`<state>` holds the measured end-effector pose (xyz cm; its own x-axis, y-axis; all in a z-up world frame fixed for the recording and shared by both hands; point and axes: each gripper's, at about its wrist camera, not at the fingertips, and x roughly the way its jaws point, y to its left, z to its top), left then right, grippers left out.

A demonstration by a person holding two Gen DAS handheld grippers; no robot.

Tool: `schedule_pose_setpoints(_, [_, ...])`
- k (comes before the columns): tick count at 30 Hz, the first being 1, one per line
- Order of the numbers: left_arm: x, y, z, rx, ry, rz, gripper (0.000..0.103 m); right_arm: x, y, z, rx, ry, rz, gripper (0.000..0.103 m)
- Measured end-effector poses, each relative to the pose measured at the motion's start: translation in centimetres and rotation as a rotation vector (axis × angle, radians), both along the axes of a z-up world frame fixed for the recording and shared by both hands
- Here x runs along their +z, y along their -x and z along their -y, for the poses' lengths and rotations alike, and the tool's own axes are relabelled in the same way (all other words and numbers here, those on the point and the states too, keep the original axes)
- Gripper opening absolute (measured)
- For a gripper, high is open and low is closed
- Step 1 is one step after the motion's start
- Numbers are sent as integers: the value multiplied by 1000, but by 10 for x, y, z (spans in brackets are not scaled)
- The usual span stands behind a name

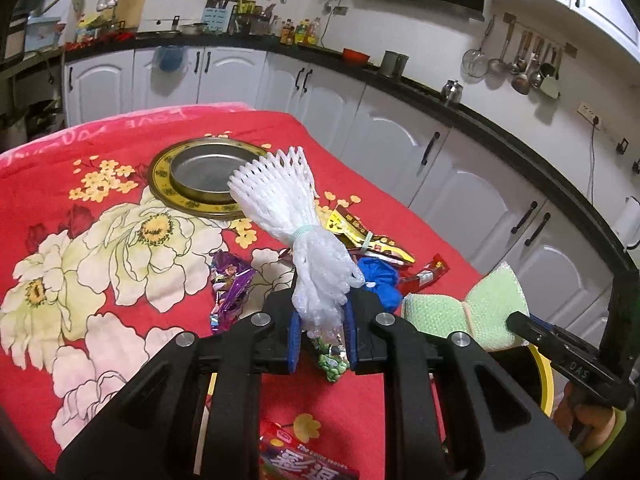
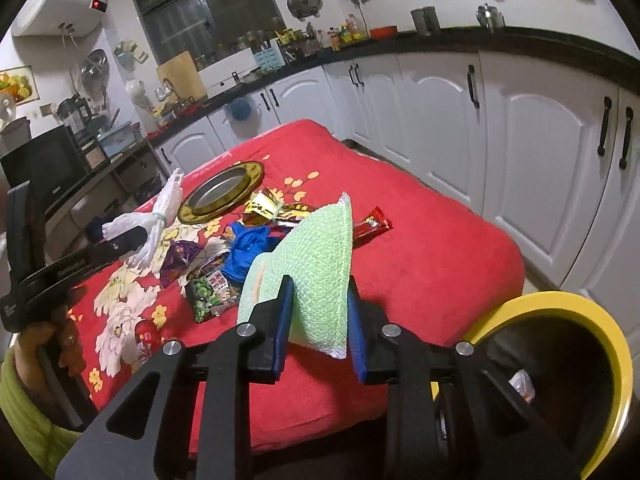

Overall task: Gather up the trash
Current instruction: 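Carry the foam net and green sponge with both tools over the yellow bin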

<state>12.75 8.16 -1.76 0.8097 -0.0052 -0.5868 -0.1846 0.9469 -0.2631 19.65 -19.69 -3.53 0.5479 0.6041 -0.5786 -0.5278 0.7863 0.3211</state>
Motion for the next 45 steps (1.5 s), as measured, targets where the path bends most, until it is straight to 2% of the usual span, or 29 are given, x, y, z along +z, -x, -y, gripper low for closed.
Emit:
schedule_pose_setpoints(8, [13, 9, 13, -41, -14, 39, 11, 17, 14, 9, -25, 2, 69, 24])
schedule_pose_setpoints(23, [25, 15, 69, -193, -55, 72, 11, 43, 31, 44, -107, -26, 145, 24])
schedule_pose_setpoints(45, [19, 12, 151, -396, -99, 60, 11, 50, 48, 130, -302, -31, 188, 24])
